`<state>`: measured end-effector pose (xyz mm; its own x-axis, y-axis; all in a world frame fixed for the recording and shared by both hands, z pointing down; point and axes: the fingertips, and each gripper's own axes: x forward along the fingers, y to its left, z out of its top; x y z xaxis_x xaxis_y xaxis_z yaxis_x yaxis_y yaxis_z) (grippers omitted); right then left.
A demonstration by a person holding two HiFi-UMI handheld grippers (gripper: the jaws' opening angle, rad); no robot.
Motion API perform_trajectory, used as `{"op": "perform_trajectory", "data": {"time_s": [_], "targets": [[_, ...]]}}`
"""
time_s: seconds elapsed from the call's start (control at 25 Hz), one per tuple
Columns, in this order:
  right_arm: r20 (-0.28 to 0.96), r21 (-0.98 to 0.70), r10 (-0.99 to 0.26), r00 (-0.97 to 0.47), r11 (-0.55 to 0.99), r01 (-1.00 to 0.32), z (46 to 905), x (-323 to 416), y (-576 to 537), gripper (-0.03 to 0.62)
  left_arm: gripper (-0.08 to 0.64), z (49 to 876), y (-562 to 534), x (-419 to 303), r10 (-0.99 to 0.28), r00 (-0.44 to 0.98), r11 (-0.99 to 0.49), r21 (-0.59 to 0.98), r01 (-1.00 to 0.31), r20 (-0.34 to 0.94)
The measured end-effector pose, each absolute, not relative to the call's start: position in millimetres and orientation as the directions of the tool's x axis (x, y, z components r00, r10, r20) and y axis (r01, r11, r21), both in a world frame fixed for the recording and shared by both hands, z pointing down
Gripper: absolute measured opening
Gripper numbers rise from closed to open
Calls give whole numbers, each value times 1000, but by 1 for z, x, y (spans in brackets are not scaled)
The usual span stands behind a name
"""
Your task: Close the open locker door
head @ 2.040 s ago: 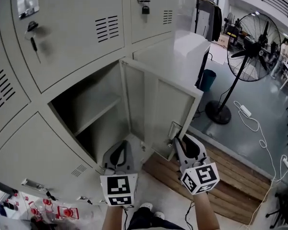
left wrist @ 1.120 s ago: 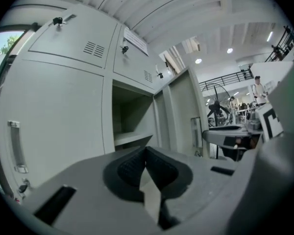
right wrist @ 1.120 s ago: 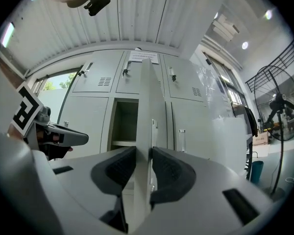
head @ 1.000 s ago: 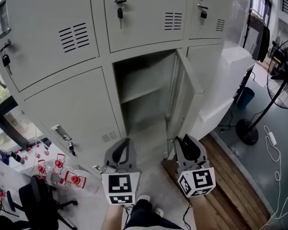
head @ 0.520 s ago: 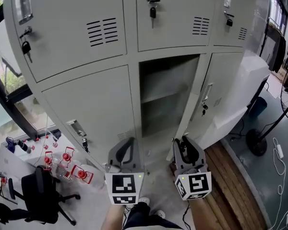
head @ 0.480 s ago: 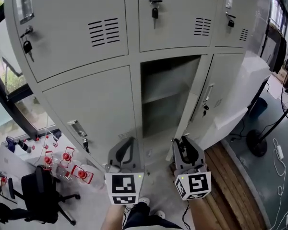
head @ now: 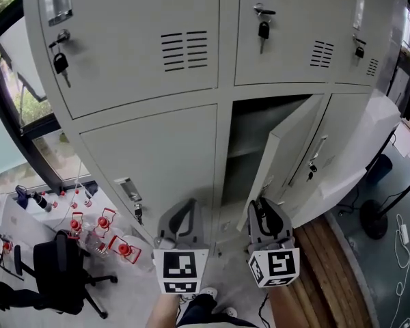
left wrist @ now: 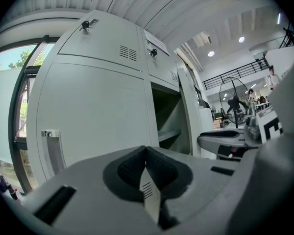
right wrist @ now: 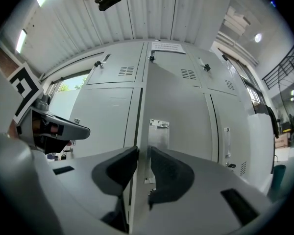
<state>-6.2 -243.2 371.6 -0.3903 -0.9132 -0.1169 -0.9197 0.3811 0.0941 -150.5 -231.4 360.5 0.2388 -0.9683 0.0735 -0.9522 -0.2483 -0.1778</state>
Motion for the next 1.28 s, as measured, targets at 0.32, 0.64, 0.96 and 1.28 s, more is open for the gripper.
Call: {"op": "perform_trajectory", "data": {"time_s": [0.32, 0.64, 0.96, 1.28], "targets": [[-113, 82, -907, -407, 399, -913, 371, -27, -264, 94, 3, 356, -243, -162, -971, 232, -239, -172, -956, 60], [-112, 63, -900, -422, 417, -907, 373, -39, -281, 92, 3, 358, -251, -163, -969, 241, -248, -165, -955, 63], [-108, 44, -896, -431, 429, -902, 373, -49, -298, 75, 3, 360, -259, -171, -970, 235, -243, -160, -957, 66], [-100, 30, -892, -440, 440, -898, 373, -57, -318, 54, 3, 358, -265, -175, -971, 231, -239, -156, -959, 68]]}}
